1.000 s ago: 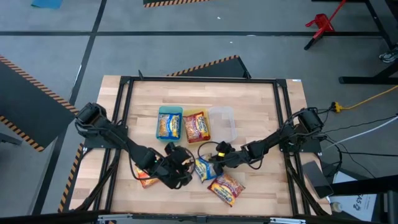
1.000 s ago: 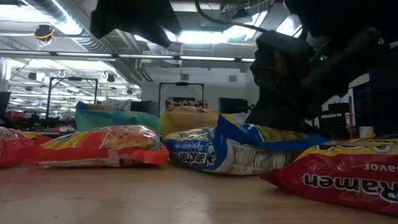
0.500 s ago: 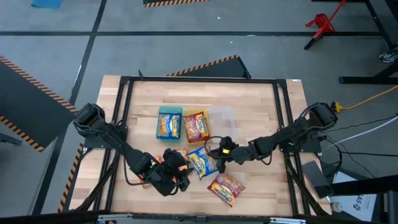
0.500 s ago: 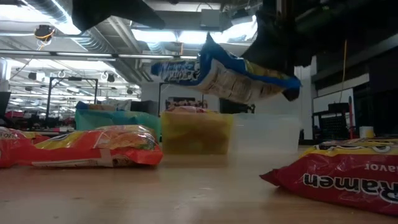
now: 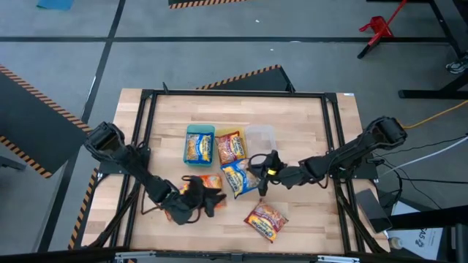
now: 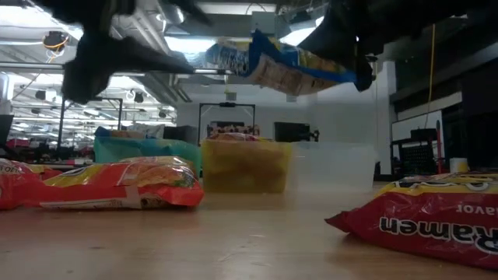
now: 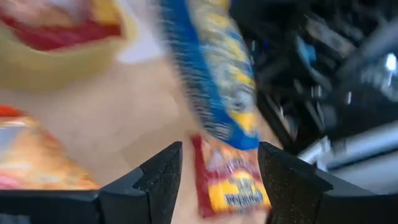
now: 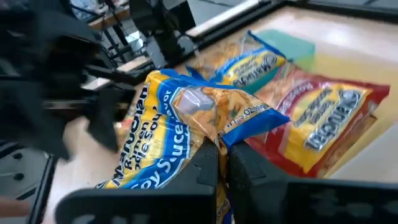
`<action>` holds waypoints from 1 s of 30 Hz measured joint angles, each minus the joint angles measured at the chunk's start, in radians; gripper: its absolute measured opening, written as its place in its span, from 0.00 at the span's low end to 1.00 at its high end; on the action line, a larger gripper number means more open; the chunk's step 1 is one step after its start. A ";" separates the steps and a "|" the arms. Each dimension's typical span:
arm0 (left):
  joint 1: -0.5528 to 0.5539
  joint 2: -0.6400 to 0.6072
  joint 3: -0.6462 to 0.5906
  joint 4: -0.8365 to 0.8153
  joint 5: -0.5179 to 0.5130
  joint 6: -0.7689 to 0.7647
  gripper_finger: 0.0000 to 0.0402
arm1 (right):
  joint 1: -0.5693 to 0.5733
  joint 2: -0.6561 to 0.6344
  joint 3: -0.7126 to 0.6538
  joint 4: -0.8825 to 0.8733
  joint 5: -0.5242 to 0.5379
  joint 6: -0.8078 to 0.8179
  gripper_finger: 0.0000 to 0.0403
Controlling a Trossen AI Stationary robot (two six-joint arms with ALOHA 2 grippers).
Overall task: Sort Maruchan noodles
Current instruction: Put the blue bag into the green bin
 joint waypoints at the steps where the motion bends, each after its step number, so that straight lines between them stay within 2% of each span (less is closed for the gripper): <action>1: -0.005 0.000 -0.028 0.053 -0.048 -0.001 0.51 | 0.000 -0.004 0.000 0.006 -0.001 -0.005 0.00; 4: 0.008 0.000 -0.100 0.241 -0.098 0.063 0.51 | 0.000 -0.006 0.000 0.004 -0.004 -0.007 0.00; 7: 0.042 0.004 -0.135 0.407 -0.060 0.194 0.51 | 0.000 -0.006 0.000 0.006 -0.009 -0.004 0.00; 11: 0.103 0.004 -0.129 0.496 0.031 0.356 0.51 | 0.000 -0.006 0.000 0.008 -0.001 0.000 0.00; 14: 0.137 0.005 -0.108 0.497 0.124 0.403 0.51 | -0.002 -0.006 0.000 0.006 0.017 -0.001 0.00; 18: 0.156 0.005 -0.104 0.475 0.142 0.403 0.51 | -0.002 -0.006 0.000 0.006 0.035 -0.001 0.00; 23: 0.150 0.005 -0.104 0.420 0.135 0.387 0.51 | -0.001 -0.006 0.000 0.010 0.024 -0.001 0.00; 30: 0.140 0.005 -0.103 0.385 0.046 0.341 0.51 | -0.001 -0.006 0.000 0.047 0.018 0.000 0.00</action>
